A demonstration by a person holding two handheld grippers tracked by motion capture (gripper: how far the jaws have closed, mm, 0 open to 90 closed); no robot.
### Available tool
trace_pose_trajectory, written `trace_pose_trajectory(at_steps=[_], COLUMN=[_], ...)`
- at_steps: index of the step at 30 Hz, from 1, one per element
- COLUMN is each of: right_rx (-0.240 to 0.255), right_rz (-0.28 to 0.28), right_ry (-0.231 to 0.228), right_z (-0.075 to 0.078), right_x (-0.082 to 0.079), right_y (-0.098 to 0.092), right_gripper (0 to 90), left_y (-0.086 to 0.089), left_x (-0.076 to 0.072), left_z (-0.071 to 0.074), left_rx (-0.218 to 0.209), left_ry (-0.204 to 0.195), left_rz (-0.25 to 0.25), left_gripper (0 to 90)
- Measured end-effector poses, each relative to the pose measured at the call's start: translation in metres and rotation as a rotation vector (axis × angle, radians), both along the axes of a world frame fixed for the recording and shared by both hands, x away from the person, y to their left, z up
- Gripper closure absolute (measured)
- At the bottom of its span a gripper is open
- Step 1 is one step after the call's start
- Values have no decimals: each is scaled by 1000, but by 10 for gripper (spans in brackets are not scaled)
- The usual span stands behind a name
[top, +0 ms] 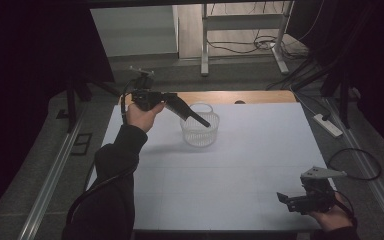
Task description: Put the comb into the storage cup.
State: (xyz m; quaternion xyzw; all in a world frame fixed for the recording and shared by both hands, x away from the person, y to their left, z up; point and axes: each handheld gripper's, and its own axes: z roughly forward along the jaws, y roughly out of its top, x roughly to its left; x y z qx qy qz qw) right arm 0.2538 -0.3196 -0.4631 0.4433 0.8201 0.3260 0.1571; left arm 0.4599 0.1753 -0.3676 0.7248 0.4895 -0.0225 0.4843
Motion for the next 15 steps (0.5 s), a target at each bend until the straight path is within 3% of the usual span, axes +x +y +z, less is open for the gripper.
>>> trace_pose_trajectory(at_steps=[15], right_rx=[-2], right_rz=[2], right_ry=[6], right_z=[0], right_x=[0], right_y=[0], right_gripper=[0], left_y=[-8], left_x=[9], left_z=[-21], left_rx=[5], left_ry=[40], left_rz=[16], left_gripper=[840])
